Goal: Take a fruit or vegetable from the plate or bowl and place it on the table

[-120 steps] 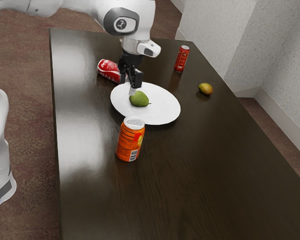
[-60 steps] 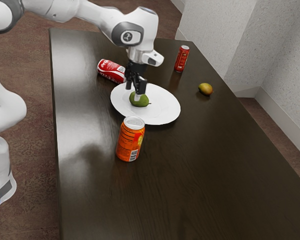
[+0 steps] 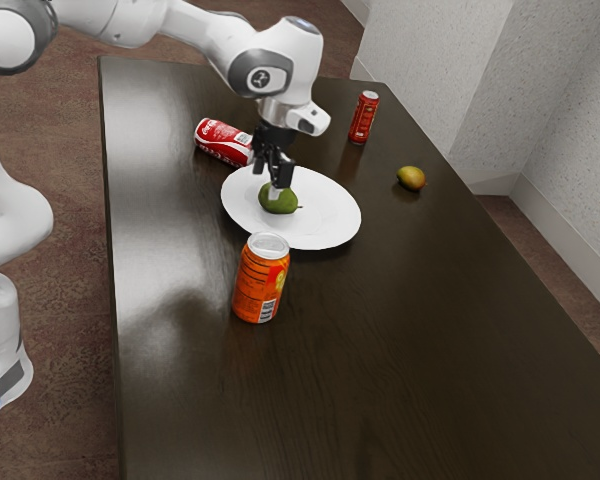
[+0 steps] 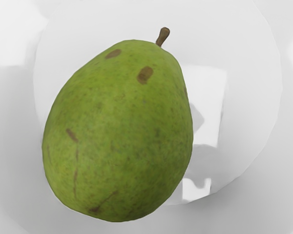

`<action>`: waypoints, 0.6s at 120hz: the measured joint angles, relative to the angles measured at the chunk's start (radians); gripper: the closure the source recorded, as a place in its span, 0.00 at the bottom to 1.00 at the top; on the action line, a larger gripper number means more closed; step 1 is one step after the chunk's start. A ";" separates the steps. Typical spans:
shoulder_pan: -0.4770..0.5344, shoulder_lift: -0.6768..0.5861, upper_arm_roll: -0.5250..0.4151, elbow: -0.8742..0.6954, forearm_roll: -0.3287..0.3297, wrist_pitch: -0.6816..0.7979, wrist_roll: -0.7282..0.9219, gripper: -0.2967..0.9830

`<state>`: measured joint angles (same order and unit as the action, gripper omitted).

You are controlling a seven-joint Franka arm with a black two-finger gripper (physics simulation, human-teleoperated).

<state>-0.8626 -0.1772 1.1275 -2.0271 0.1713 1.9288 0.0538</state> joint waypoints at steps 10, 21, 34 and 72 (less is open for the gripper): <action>0.001 0.009 0.000 0.009 -0.001 0.001 0.003 0.25; 0.003 0.027 0.000 0.013 -0.005 0.003 0.006 0.25; 0.003 0.059 0.000 0.014 -0.016 0.015 0.009 0.25; 0.025 0.127 -0.001 0.007 -0.061 0.055 0.016 0.25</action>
<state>-0.8374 -0.0504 1.1265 -2.0201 0.1104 1.9842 0.0694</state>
